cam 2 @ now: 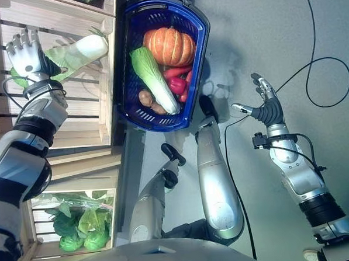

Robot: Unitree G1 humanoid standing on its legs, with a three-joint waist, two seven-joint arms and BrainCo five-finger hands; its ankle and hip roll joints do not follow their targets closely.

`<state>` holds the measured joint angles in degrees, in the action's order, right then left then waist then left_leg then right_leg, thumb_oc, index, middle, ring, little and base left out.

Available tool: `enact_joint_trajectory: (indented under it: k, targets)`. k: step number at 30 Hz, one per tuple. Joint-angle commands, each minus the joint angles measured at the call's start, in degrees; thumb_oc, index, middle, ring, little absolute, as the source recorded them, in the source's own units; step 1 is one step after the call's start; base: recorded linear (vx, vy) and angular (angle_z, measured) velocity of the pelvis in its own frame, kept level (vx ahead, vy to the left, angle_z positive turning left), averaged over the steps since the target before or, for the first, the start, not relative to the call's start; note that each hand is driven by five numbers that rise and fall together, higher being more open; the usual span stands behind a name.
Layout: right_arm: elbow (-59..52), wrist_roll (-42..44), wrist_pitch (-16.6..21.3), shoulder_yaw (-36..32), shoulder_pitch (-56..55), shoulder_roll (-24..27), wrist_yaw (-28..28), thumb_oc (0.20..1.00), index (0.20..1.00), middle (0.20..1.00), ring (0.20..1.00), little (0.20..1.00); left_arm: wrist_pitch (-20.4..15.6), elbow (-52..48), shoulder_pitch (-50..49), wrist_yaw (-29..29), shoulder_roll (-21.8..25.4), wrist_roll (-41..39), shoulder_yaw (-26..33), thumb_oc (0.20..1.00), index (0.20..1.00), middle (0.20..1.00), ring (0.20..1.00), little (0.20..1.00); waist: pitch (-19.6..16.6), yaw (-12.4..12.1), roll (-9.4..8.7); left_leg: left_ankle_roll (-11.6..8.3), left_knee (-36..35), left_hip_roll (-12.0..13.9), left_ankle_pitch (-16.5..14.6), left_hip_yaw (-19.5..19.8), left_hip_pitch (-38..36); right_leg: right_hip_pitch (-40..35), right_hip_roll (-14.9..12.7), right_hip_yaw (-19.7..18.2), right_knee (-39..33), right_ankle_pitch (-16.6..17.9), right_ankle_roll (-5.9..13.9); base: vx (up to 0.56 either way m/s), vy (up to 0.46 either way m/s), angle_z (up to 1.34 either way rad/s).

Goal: Pick up fruits and vegetables into the basket

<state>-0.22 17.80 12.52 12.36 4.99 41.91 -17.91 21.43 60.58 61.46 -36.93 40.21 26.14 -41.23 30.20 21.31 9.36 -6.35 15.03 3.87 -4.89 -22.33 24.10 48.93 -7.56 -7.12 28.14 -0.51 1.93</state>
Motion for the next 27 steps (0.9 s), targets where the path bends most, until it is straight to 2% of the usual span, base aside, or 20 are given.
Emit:
enact_joint_trajectory:
  k: [1, 3, 8, 11, 13, 15, 21, 27]
  targets:
    - [0.0, -1.7, 5.4, 0.5, -1.2, 0.7, -1.7, 1.000, 1.000, 1.000, 1.000, 1.000, 3.5, 3.1, 0.4, -1.5, 7.3, 6.2, -0.3, 1.000, 1.000, 1.000, 1.000, 1.000, -0.4, 3.2, -2.00, 2.09, 13.6, 1.8, -4.1, 0.0, 12.1, 0.5, -1.6, -1.2, -2.1, -3.0, 4.12, 0.03, -0.030, -0.02]
    - [0.6, -1.5, 6.4, 0.9, -1.0, 0.2, -1.8, 1.000, 1.000, 1.000, 1.000, 1.000, 4.5, 2.8, 1.4, -0.6, 6.9, 8.0, -1.8, 1.000, 1.000, 1.000, 1.000, 1.000, -0.4, 3.2, -2.05, 2.21, 14.1, 1.9, -4.4, -0.1, 13.0, 1.2, -1.5, -1.4, -2.3, -2.8, 4.33, 0.03, -0.040, -0.05]
    - [1.3, -0.1, 7.1, 1.6, -0.6, -0.5, -1.5, 1.000, 1.000, 1.000, 1.000, 1.000, 4.0, 3.9, 3.4, 1.0, 5.7, 8.0, -4.7, 1.000, 1.000, 1.000, 1.000, 1.000, -0.4, 3.5, -2.36, 2.36, 14.8, 2.1, -4.9, -0.2, 14.1, 2.3, -1.2, -1.8, -2.2, -2.4, 4.53, 0.00, -0.005, -0.01]
    - [1.8, 1.4, 7.6, 1.6, -0.5, -1.1, -0.6, 1.000, 1.000, 1.000, 1.000, 1.000, 3.9, 4.6, 4.0, 2.9, 4.9, 3.8, -5.5, 1.000, 1.000, 1.000, 1.000, 1.000, -0.4, 3.6, -2.55, 2.37, 15.1, 2.2, -5.0, -0.2, 14.9, 2.9, -1.1, -2.0, -2.3, -2.2, 4.60, 0.01, -0.014, -0.03]
    - [1.9, 1.8, 7.7, 1.7, -0.4, -1.9, -0.6, 1.000, 1.000, 1.000, 1.000, 1.000, 4.0, 5.8, 4.1, 4.7, 3.9, -4.3, -4.9, 1.000, 1.000, 1.000, 1.000, 1.000, -0.4, 3.6, -2.76, 2.38, 15.4, 2.4, -5.1, -0.2, 15.7, 3.7, -0.8, -2.2, -2.1, -2.2, 4.60, 0.02, -0.022, -0.05]
    - [2.0, 1.9, 7.8, 1.7, -0.3, -2.2, -0.7, 1.000, 1.000, 1.000, 1.000, 1.000, 4.3, 6.7, 3.9, 4.9, 3.3, -8.3, -4.1, 1.000, 1.000, 1.000, 1.000, 1.000, -0.4, 3.6, -2.95, 2.36, 15.5, 2.5, -5.1, -0.2, 16.1, 4.1, -0.6, -2.2, -2.0, -2.1, 4.53, 0.00, -0.016, -0.06]
    - [1.3, 2.7, 5.9, 1.1, 0.2, -2.7, -0.9, 1.000, 1.000, 1.000, 1.000, 1.000, 5.2, 9.4, 3.8, 6.5, 2.4, -15.8, -0.9, 1.000, 1.000, 1.000, 1.000, 1.000, -0.4, 3.4, -3.38, 2.41, 16.3, 2.9, -5.0, 0.2, 17.7, 5.7, -0.3, -2.1, -1.3, -2.1, 4.36, 0.00, -0.004, -0.01]
    - [0.2, 3.5, 4.2, 0.4, 0.6, -2.8, -1.0, 1.000, 1.000, 1.000, 1.000, 1.000, 5.9, 10.5, 2.9, 6.7, 2.7, -18.8, 1.4, 1.000, 1.000, 1.000, 1.000, 1.000, -0.4, 3.0, -3.59, 2.46, 17.0, 3.1, -5.2, 0.4, 18.7, 6.6, -0.4, -1.8, -0.8, -2.2, 4.15, 0.00, 0.009, 0.01]
